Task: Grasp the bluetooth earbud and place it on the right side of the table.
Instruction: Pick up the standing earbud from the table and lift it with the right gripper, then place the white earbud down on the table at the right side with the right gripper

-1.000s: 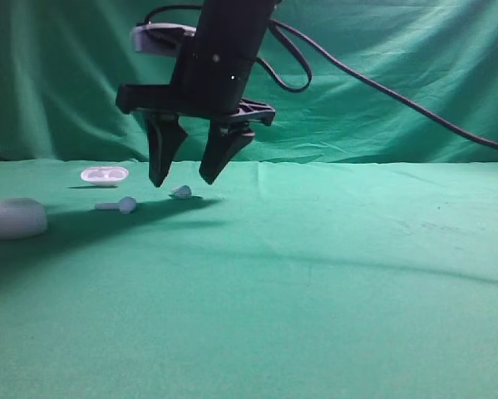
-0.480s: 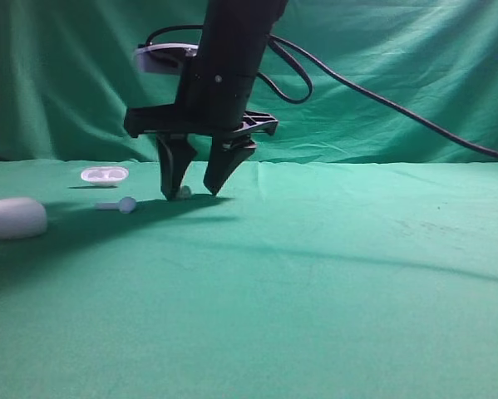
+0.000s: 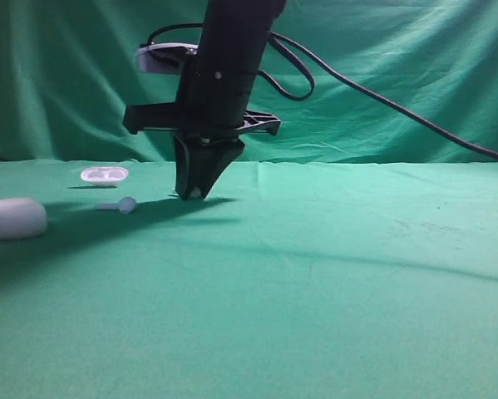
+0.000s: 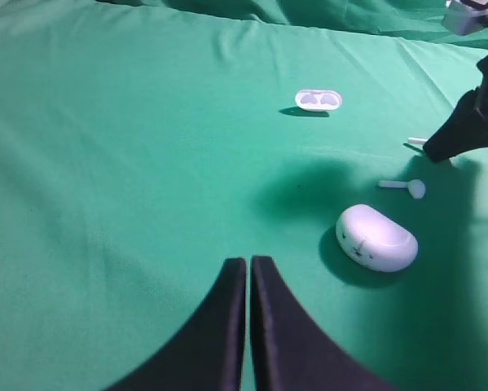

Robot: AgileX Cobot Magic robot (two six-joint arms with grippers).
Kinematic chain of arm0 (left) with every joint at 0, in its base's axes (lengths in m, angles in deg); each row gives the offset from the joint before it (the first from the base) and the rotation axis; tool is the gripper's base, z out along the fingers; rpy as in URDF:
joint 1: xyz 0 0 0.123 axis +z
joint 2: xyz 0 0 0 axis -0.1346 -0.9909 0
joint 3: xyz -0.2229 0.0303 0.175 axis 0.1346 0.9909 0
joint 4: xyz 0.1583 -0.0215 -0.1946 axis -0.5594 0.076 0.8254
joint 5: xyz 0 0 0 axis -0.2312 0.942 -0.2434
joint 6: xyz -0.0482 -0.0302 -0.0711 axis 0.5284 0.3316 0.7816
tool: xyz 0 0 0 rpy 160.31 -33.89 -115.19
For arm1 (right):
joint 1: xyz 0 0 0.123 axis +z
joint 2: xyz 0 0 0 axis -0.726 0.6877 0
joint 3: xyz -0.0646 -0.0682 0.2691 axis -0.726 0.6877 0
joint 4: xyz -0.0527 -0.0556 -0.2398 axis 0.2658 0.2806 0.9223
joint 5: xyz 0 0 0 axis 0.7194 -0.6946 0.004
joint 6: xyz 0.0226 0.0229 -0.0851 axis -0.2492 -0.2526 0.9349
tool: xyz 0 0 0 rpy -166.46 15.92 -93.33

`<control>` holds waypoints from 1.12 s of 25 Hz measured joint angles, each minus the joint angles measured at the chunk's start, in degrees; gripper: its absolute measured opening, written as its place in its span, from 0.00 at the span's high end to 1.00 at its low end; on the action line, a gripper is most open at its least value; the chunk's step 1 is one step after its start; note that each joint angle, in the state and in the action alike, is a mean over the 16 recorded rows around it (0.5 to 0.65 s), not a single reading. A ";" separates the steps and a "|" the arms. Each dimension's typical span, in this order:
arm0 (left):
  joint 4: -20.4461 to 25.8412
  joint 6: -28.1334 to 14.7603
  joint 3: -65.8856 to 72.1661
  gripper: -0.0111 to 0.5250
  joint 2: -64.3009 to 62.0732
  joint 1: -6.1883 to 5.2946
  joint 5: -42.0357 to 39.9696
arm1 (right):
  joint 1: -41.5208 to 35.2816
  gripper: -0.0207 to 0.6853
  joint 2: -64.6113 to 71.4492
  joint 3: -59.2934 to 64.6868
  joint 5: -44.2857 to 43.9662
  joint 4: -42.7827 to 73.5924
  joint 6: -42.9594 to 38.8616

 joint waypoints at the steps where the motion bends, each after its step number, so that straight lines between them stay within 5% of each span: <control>1: 0.00 0.00 0.00 0.98 0.00 0.00 0.00 | 0.00 0.81 -0.19 -0.19 -0.57 0.03 -0.23; 16: 0.00 0.00 0.00 0.98 0.00 0.00 0.00 | -1.36 0.81 -13.11 -0.85 -14.26 2.90 -5.66; 28: 0.00 0.00 0.00 0.98 0.00 0.00 0.00 | -13.13 0.81 -34.35 32.11 -5.31 4.65 -13.35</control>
